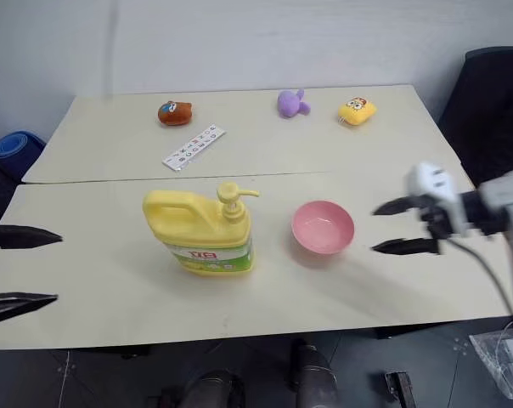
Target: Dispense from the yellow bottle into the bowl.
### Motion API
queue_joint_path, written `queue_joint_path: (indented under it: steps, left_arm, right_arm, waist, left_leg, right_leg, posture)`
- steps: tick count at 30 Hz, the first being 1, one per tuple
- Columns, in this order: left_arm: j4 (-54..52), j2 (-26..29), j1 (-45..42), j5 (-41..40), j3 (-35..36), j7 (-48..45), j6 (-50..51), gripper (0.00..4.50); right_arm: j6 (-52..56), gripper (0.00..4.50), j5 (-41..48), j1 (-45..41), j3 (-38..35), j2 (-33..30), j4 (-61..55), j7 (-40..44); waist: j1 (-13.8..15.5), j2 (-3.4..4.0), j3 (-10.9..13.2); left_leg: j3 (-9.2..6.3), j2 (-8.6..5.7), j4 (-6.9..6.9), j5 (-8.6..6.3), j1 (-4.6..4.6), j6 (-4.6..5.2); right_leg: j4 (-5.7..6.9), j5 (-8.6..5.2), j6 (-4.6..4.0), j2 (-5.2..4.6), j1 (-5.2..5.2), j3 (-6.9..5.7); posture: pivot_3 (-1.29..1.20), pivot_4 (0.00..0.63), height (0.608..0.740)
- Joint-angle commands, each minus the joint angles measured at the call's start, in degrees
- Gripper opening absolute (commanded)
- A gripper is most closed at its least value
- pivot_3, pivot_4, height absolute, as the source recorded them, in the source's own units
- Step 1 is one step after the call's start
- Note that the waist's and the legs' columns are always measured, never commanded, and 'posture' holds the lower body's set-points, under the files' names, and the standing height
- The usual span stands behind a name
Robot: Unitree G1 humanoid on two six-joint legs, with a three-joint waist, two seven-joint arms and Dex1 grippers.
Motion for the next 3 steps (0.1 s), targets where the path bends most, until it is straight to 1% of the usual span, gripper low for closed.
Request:
queue_joint_path:
  steps: [1, 3]
  left_arm:
    - [1.4, 0.6, -0.1, -0.8, 4.7, -1.0, 1.1, 4.50]
    - [2.2, 0.1, -0.5, -0.2, 3.5, 0.2, -0.4, 4.50]
  right_arm:
    - [2.4, 4.19, 5.3, 0.3, -1.8, -2.2, 2.5, 3.9]
    - [-0.3, 4.19, 4.1, 1.8, -1.3, -2.0, 3.6, 3.9]
  waist:
    - [-0.4, -0.14, -0.1]
    - [-0.4, -0.22, -0.1]
  left_leg:
    - [0.05, 0.01, -0.05, 0.00, 0.06, 0.00]
    - [0.15, 0.09, -0.25, -0.03, 0.17, -0.02]
  right_leg:
    - [-0.01, 0.00, 0.00, 0.00, 0.05, 0.01]
    - [-0.03, -0.02, -0.04, 0.04, 0.15, 0.20]
  posture:
    - [0.00, 0.150, 0.740]
    - [0.00, 0.150, 0.740]
